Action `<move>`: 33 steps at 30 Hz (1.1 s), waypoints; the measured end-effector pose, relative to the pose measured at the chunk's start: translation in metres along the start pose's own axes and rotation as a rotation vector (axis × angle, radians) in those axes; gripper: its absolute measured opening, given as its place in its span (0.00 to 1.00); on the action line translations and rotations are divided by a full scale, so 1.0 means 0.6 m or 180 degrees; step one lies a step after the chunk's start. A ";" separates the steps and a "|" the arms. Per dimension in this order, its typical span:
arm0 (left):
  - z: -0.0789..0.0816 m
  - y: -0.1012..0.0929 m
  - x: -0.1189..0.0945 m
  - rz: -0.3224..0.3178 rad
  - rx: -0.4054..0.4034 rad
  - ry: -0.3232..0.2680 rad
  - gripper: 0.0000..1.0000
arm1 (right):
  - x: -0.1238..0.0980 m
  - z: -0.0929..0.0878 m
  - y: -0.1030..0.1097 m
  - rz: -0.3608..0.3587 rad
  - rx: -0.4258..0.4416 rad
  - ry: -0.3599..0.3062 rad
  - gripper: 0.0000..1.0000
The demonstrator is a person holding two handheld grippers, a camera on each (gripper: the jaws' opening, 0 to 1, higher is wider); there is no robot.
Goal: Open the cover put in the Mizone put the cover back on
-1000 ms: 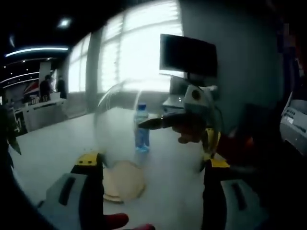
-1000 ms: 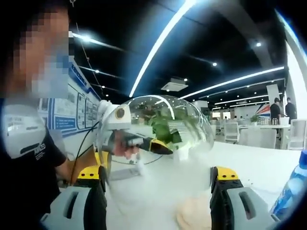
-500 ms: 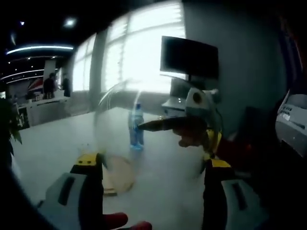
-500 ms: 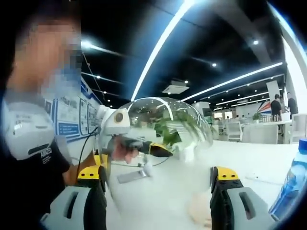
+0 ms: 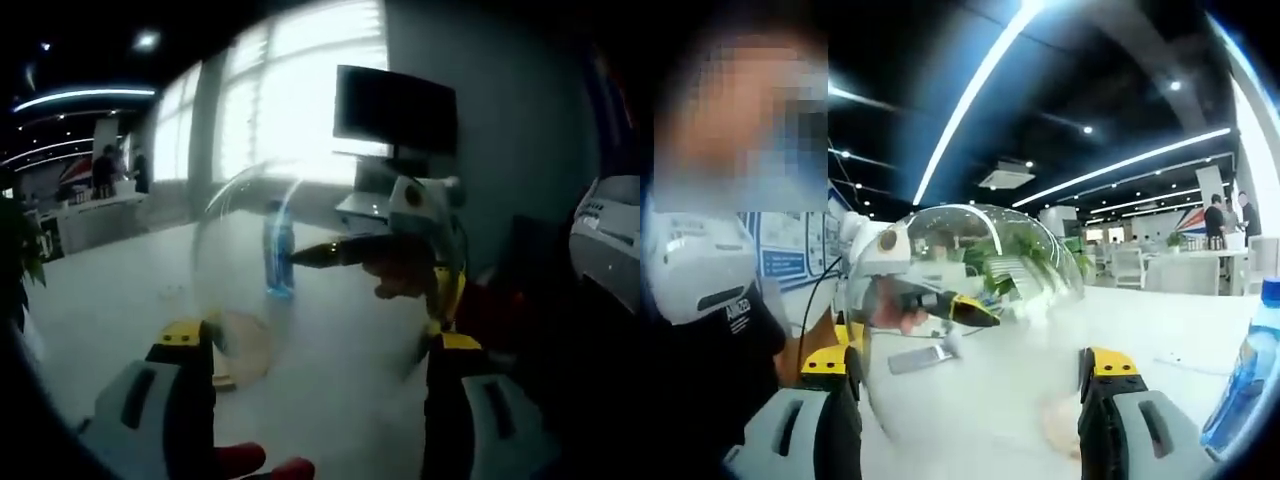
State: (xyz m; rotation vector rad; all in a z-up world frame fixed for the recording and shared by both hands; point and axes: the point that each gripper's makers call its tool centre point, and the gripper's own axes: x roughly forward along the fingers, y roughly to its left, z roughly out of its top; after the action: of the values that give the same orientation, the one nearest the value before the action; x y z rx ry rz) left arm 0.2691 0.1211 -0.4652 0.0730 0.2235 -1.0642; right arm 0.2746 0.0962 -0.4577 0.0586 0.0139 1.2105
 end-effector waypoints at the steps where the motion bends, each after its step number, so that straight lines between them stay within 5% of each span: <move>1: -0.002 -0.001 -0.002 0.0000 0.0006 0.0011 0.75 | 0.000 -0.001 0.002 -0.0002 0.0001 -0.0004 0.84; 13: -0.013 -0.005 -0.007 -0.0030 0.0014 -0.0011 0.76 | 0.000 -0.017 0.007 -0.0026 0.0245 -0.0129 0.84; 33: -0.018 0.004 -0.013 -0.0078 0.0129 -0.0397 0.75 | -0.006 -0.017 0.000 0.0043 0.0160 -0.0241 0.84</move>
State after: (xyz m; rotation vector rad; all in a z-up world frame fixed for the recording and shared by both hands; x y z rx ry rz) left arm 0.2659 0.1311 -0.4743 0.0400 0.0905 -1.0939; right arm 0.2726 0.0931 -0.4679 0.1486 -0.0222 1.2207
